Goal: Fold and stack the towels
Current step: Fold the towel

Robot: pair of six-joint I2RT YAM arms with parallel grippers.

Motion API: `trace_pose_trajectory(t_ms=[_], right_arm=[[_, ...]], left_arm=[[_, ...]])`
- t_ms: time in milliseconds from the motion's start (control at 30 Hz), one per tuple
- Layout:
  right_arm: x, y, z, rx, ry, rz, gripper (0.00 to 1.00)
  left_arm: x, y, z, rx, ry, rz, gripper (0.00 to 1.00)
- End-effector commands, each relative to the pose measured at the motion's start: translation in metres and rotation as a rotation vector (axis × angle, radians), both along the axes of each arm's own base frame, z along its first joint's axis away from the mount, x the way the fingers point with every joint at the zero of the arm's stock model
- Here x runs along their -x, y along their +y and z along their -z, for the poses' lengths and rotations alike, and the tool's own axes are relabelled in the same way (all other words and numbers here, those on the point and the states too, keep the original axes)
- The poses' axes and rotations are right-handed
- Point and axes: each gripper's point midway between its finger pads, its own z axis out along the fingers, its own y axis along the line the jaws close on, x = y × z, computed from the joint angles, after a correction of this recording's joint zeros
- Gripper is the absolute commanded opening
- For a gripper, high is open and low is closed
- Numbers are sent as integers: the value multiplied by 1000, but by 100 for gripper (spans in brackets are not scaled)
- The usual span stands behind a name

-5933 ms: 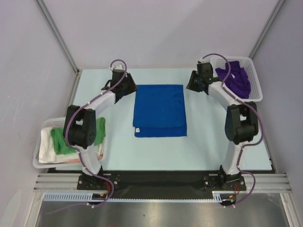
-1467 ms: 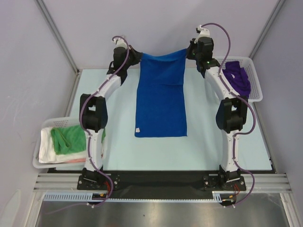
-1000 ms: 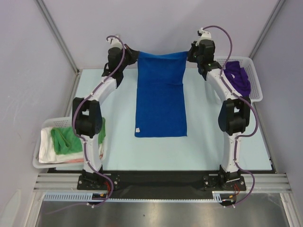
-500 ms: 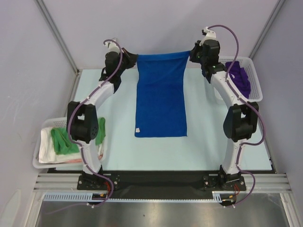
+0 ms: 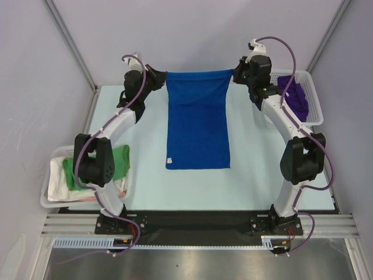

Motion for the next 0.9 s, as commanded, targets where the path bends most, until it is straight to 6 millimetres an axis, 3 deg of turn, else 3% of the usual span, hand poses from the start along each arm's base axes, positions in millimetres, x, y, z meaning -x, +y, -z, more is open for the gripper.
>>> trace_pose_trajectory(t_ms=[0, 300, 867], right_arm=[[13, -5, -40, -21, -93, 23, 0], [32, -6, -42, -34, -105, 29, 0], [64, -5, -48, -31, -111, 30, 0]], left_arm=[[19, 7, -49, 40, -116, 2, 0], [41, 10, -45, 43, -110, 8, 1], [66, 13, -41, 51, -95, 16, 0]])
